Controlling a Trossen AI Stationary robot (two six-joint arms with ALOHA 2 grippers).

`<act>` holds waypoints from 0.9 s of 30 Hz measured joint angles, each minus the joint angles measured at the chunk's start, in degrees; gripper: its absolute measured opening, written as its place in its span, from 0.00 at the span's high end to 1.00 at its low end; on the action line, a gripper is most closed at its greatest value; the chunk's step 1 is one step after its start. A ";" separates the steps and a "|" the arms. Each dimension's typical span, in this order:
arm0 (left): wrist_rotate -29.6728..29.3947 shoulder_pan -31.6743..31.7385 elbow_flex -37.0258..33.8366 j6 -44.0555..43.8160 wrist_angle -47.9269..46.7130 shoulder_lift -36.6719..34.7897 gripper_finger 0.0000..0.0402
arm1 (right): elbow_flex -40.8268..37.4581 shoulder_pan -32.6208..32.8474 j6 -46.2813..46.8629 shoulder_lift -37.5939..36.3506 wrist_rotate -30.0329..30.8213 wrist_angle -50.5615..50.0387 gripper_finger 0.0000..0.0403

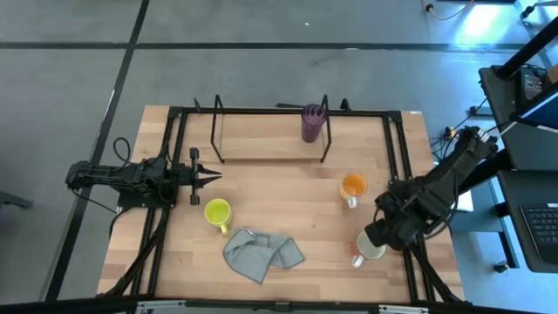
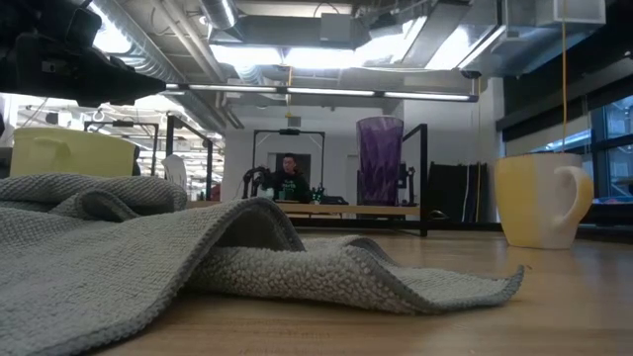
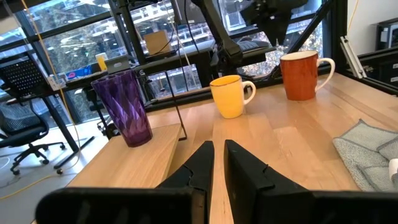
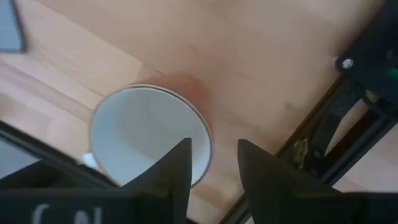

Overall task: Stack small to large cups/mugs on shelf
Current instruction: Put the orange mug on the shelf

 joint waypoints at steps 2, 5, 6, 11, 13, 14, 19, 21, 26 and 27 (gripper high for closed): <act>0.00 -0.02 0.00 0.00 0.00 0.00 0.92 | 0.00 1.02 0.02 1.14 0.57 -0.53 0.68; 0.02 -0.02 0.00 0.00 0.00 0.00 0.92 | 0.00 1.96 -0.04 2.62 0.65 -0.82 0.68; 0.01 -0.02 0.00 0.00 0.00 0.00 0.92 | 0.00 2.22 -0.06 3.07 0.65 -0.84 0.68; 0.00 -0.02 0.02 0.00 0.00 0.00 0.92 | 0.00 2.74 -0.24 4.45 0.82 0.23 0.68; 0.02 0.00 0.02 0.00 0.00 0.00 0.92 | 0.00 3.03 -0.24 4.83 1.44 1.00 0.68; 0.01 -0.02 0.00 0.00 0.00 0.00 0.92 | 0.00 3.07 -0.26 5.03 1.58 1.22 0.68; 0.01 -0.02 0.00 -0.01 0.00 0.00 0.92 | 0.00 3.05 -0.22 6.37 2.52 2.71 0.68; 0.00 -0.02 0.00 0.00 0.00 0.00 0.92 | 0.00 3.01 -0.22 7.10 2.70 3.18 0.68; 0.00 -0.02 0.00 0.00 0.00 0.00 0.92 | 0.01 3.03 -0.20 9.27 2.68 3.29 0.68; 0.01 0.00 0.00 -0.01 0.00 0.00 0.92 | 0.01 3.03 -0.19 9.82 2.68 3.31 0.68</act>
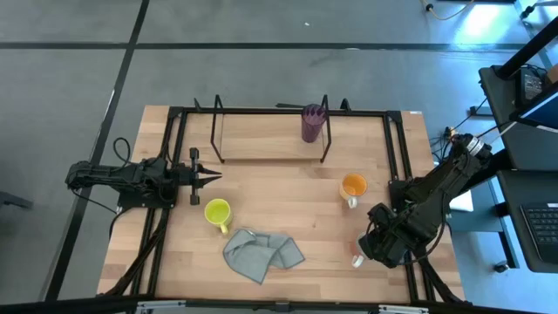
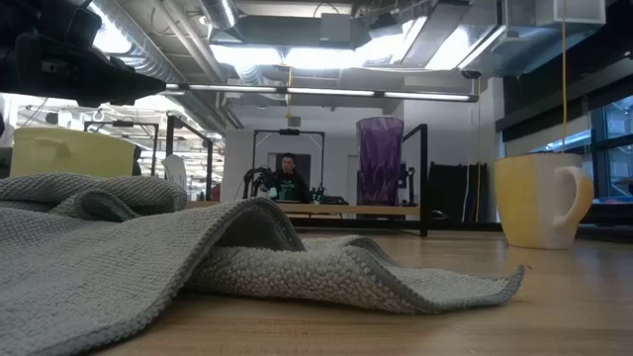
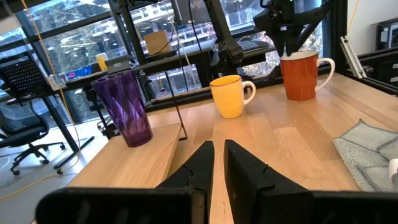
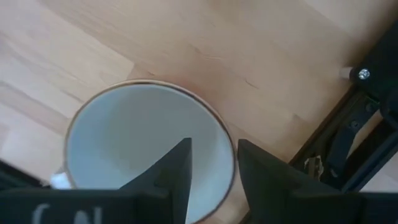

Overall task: Stack small to large cups/mugs on shelf
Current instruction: Put the orange mug on the shelf

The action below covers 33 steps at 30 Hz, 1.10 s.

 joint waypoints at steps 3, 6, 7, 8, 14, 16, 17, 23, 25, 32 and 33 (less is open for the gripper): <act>0.02 0.00 0.01 0.01 0.00 0.00 0.92 | -0.01 0.00 0.08 1.58 0.00 0.04 0.68; -0.01 -0.01 0.02 0.01 0.00 0.00 0.92 | -0.01 -0.07 0.12 2.73 0.00 0.07 0.68; 0.02 0.00 0.00 0.01 0.00 0.00 0.92 | -0.01 -0.07 0.14 2.98 -0.01 0.07 0.68; 0.00 -0.02 0.00 -0.01 0.00 0.00 0.92 | -0.01 -0.07 0.16 3.11 0.00 0.09 0.68; 0.00 -0.02 0.00 0.01 0.00 0.00 0.92 | -0.01 -0.17 0.21 3.37 -0.01 0.07 0.71; -0.01 -0.02 0.00 0.00 0.00 0.00 0.92 | -0.01 -0.17 0.21 3.37 0.00 0.07 0.75; 0.00 -0.01 0.00 0.01 0.00 0.00 0.92 | -0.01 -0.17 0.21 3.37 0.00 0.01 0.77; 0.00 0.00 0.01 0.01 0.00 0.00 0.92 | 0.02 -0.13 0.06 3.35 0.40 0.14 0.91; -0.01 -0.01 0.00 0.01 0.00 0.00 0.92 | 0.07 -0.19 0.01 3.24 1.45 0.17 0.94; 0.01 -0.02 0.00 0.01 0.00 0.00 0.92 | 0.08 -1.90 -1.72 3.31 2.04 -0.11 0.92; 0.01 -0.01 0.00 0.01 0.00 0.00 0.92 | 0.06 -2.40 -2.83 3.31 2.25 -0.15 0.92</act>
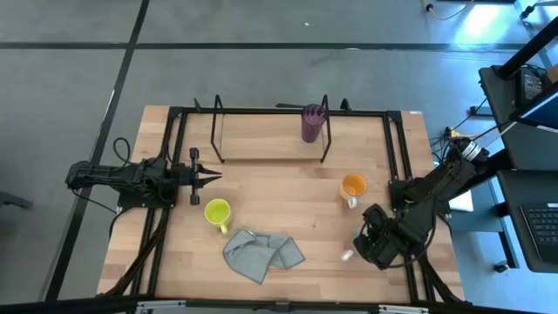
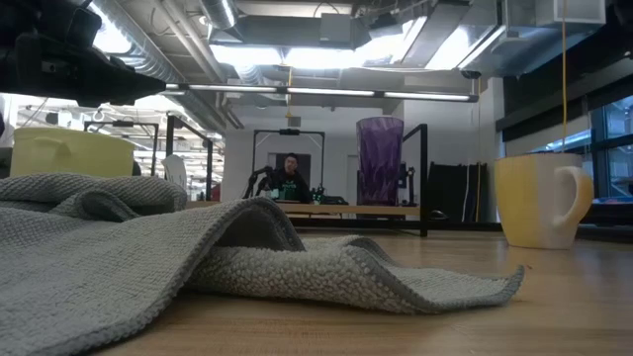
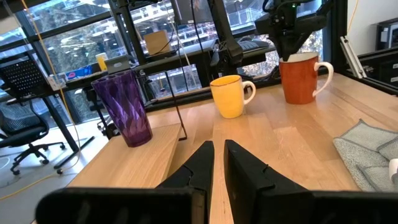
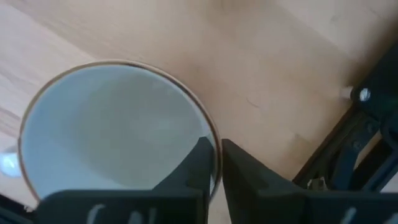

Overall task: Stack small to large cups/mugs on shelf
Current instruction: Put the orange mug on the shelf

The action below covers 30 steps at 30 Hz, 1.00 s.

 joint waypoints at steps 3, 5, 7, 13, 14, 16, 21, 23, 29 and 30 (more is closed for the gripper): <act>-0.01 0.01 0.01 0.00 0.00 0.00 0.92 | 0.00 -1.86 -3.36 0.00 0.68 0.19 0.94; -0.01 -0.01 0.00 -0.02 0.00 0.00 0.92 | 0.04 -3.40 -6.40 -0.11 0.81 0.63 0.96; 0.01 0.01 0.00 0.00 0.00 0.00 0.92 | 0.04 -5.14 -9.96 -0.12 0.80 1.41 0.96; -0.01 -0.01 0.00 0.00 0.00 0.00 0.92 | 0.02 -11.87 -23.22 -0.02 0.58 7.56 0.96; 0.00 0.00 0.00 -0.01 0.00 0.00 0.92 | 0.00 -13.24 -25.71 0.00 0.34 8.58 0.96; 0.01 0.01 0.00 0.00 0.00 0.00 0.92 | 0.36 -16.11 -30.74 0.10 -0.11 9.84 0.96; 0.01 0.01 0.00 0.00 0.00 0.00 0.92 | 2.65 -23.17 -42.93 0.17 -0.26 12.17 0.96; 0.01 0.01 0.00 0.00 0.00 0.00 0.92 | 3.74 -25.87 -47.67 0.15 -0.27 13.50 0.96; -0.01 0.00 0.02 0.00 0.00 0.00 0.92 | 7.72 -33.28 -62.14 0.88 -1.82 15.83 0.96; -0.01 -0.01 0.00 0.00 0.00 0.00 0.92 | 8.42 -34.37 -64.56 1.34 -2.18 15.93 0.96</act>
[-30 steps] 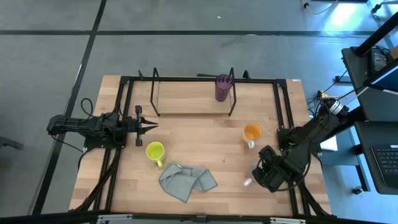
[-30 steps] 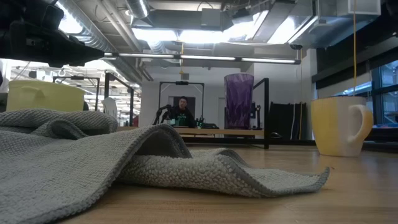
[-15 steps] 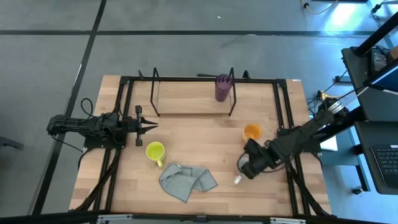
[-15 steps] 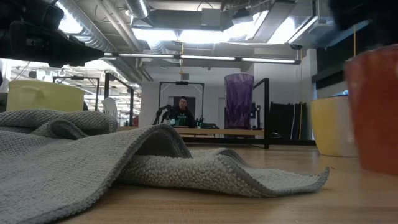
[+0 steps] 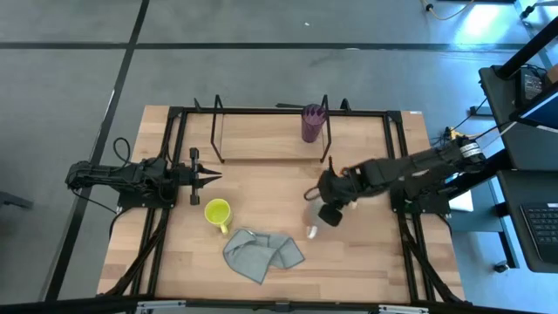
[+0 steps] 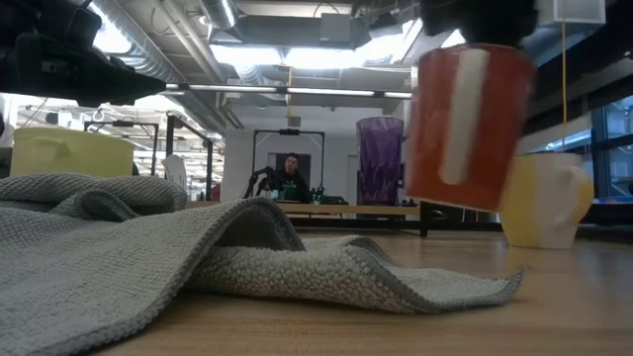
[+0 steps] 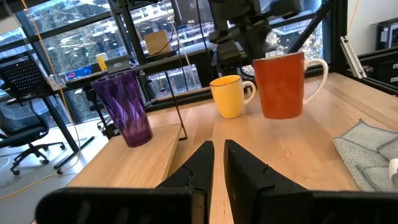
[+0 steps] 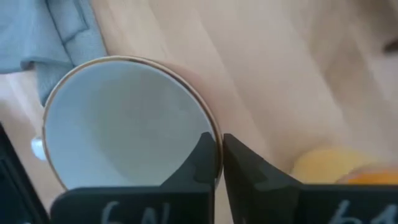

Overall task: Stack small to large cups/mugs on shelf
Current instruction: Put the orange mug on the shelf

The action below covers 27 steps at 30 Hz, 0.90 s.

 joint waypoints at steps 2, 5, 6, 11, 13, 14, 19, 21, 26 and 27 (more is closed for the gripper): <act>0.00 0.02 0.00 0.00 0.00 0.00 0.92 | 1.70 -2.03 -4.64 1.33 -1.04 -0.49 0.96; 0.02 0.01 0.02 0.00 0.00 0.00 0.92 | 5.04 -4.95 -11.29 4.36 -1.89 -0.32 0.96; 0.01 0.00 0.01 -0.01 0.00 0.00 0.92 | 6.50 -5.96 -13.15 5.58 -2.32 -0.33 0.96; 0.00 0.02 0.00 0.00 0.00 0.00 0.92 | 16.33 -9.83 -22.87 13.49 -3.14 -1.45 0.96; 0.02 0.01 0.00 0.00 0.00 0.00 0.92 | 21.16 -10.96 -26.34 16.70 -3.17 -3.59 0.96; 0.02 0.02 0.02 0.00 0.00 0.00 0.92 | 23.64 -11.60 -27.97 18.42 -3.19 -4.83 0.96; 0.00 0.00 0.02 -0.01 0.00 0.00 0.92 | 34.95 -14.41 -34.10 25.27 -3.21 -10.63 0.96; 0.00 0.00 0.02 0.00 0.00 0.00 0.92 | 38.93 -15.77 -35.65 27.34 -3.17 -12.00 0.96; 0.01 0.01 0.01 0.00 0.00 0.00 0.92 | 46.83 -20.31 -38.07 31.20 -3.19 -15.33 0.96; 0.02 0.02 0.00 0.00 0.00 0.00 0.92 | 47.85 -21.36 -38.28 31.69 -3.21 -16.10 0.96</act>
